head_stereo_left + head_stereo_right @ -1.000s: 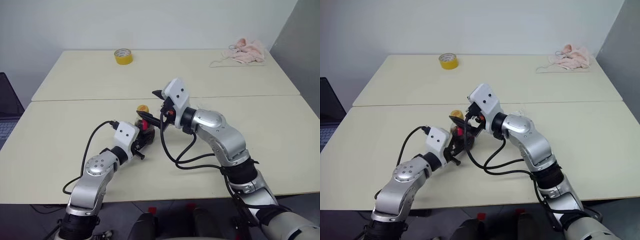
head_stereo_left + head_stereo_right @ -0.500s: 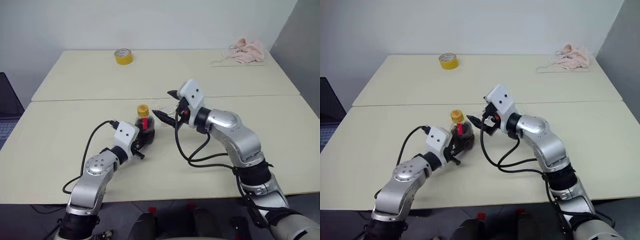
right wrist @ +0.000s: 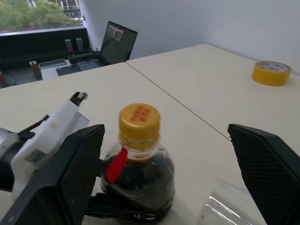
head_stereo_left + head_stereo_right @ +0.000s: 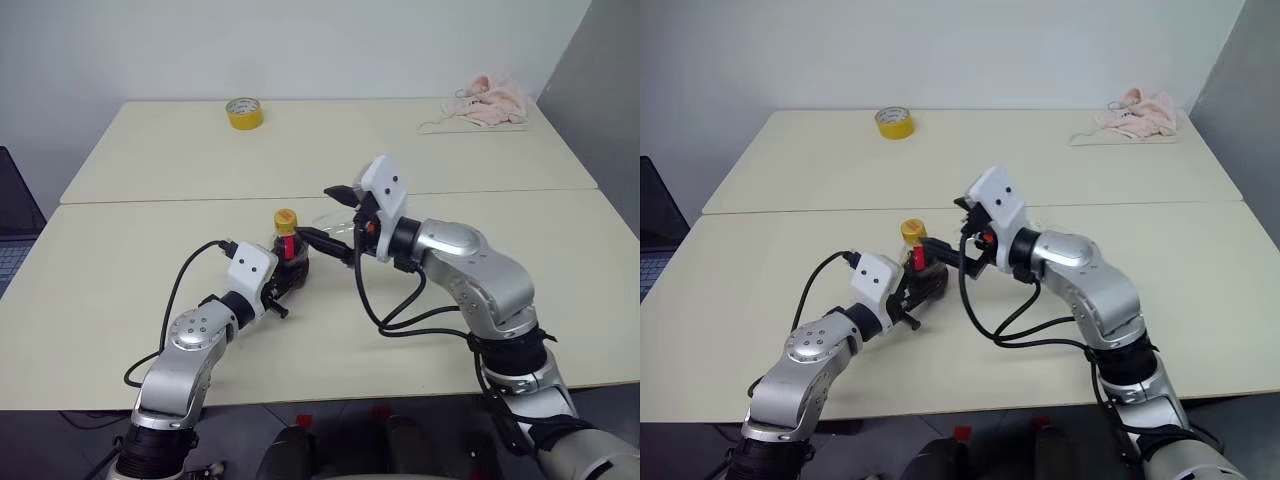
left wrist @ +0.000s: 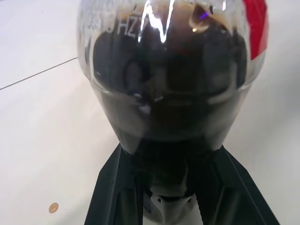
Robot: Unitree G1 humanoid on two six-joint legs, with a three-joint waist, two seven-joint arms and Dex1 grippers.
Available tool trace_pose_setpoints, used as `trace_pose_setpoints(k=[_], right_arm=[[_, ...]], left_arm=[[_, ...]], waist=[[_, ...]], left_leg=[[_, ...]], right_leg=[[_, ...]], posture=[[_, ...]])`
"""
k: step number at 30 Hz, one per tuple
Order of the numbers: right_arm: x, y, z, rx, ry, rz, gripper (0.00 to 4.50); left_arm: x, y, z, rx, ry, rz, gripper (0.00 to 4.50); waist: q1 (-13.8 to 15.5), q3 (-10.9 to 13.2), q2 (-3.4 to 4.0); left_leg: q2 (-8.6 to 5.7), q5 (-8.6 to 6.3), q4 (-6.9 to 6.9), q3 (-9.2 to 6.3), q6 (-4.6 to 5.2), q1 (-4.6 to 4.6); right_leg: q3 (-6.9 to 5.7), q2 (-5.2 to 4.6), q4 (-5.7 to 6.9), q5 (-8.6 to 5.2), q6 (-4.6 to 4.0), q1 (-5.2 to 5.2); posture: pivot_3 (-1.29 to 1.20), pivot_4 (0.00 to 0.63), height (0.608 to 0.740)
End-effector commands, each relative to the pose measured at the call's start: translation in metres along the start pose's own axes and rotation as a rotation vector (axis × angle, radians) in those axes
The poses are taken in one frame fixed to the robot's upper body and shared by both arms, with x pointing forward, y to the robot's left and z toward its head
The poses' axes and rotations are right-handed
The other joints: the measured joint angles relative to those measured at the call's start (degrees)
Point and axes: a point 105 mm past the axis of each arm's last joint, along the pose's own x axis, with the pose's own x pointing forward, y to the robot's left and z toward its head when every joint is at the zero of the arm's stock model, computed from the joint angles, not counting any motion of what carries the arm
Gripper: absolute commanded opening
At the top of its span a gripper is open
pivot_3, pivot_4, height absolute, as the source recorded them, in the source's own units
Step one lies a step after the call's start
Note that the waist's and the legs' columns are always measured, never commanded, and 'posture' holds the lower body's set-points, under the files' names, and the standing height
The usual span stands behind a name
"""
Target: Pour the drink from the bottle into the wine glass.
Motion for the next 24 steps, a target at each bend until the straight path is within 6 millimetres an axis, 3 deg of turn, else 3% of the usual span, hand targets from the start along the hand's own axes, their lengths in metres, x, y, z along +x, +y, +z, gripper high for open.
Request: trace_pose_setpoints(k=[1, 10, 24], right_arm=[[0.010, 0.004, 0.012, -0.064, -0.040, -0.011, 4.50], [0.023, 0.000, 0.012, -0.083, -0.050, -0.041, 4.50], [0.000, -0.016, 0.002, -0.092, -0.008, -0.067, 4.50]], left_arm=[[-0.001, 0.002, 0.017, 0.040, -0.068, 0.004, 1.04], [-0.001, 0.002, 0.017, 0.043, -0.069, 0.004, 1.04], [0.000, 0.002, 0.017, 0.041, -0.071, 0.004, 1.04]], waist=[[0.00, 0.00, 0.00], [-0.04, 0.00, 0.00], [-0.02, 0.00, 0.00]], left_leg=[[0.00, 0.00, 0.01, 0.00, 0.00, 0.00], [-0.01, 0.00, 0.01, 0.00, 0.00, 0.01], [-0.01, 0.00, 0.01, 0.01, 0.00, 0.00]], right_leg=[[0.00, 0.00, 0.00, 0.00, 0.00, 0.00], [0.00, 0.00, 0.01, 0.00, 0.00, -0.01], [0.00, 0.00, 0.00, 0.00, 0.00, 0.00]], posture=[[0.00, 0.150, 0.740], [0.00, 0.150, 0.740], [0.00, 0.150, 0.740]])
